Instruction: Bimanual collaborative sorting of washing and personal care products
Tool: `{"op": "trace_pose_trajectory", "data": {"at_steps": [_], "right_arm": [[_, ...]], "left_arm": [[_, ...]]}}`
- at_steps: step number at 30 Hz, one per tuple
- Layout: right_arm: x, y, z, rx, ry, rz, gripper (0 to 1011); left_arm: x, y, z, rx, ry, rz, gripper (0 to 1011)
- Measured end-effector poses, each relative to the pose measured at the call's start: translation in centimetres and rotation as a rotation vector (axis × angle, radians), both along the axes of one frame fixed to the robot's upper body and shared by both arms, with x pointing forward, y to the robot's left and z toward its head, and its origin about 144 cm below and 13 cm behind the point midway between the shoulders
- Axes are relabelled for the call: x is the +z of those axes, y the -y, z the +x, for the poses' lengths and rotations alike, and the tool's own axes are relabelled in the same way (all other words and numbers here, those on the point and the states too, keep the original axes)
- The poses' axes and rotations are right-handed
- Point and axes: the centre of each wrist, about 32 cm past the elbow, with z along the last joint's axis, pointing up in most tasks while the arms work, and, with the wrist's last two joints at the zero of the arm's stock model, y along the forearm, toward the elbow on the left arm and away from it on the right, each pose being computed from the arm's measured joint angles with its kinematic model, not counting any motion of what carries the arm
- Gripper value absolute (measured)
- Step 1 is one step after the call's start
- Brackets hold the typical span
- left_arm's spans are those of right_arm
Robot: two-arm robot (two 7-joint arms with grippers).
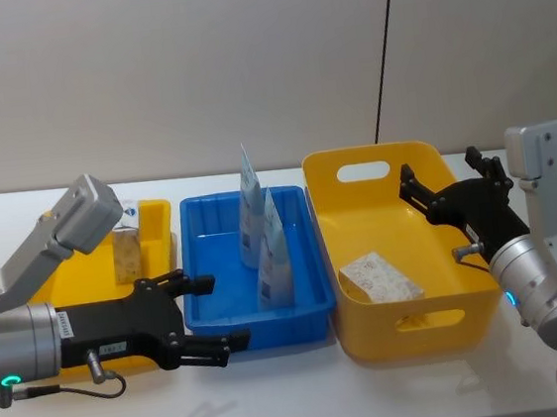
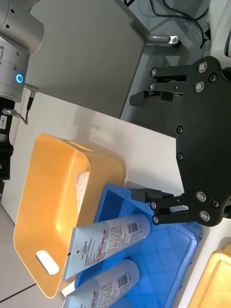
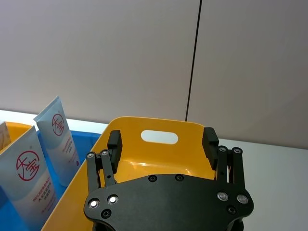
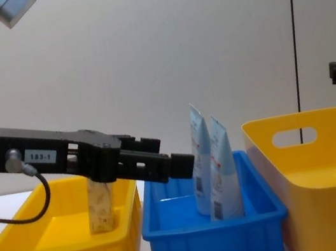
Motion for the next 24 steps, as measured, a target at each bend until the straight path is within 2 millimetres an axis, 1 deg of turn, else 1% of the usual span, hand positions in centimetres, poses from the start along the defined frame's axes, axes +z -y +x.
{"op": "trace_pose_trajectory", "data": {"at_steps": [24], "right_arm": [[0.01, -0.04, 0.01, -0.002, 0.001, 0.000, 1003]], "left_arm": [[0.00, 0.00, 0.00, 0.000, 0.000, 0.000, 1002]]}}
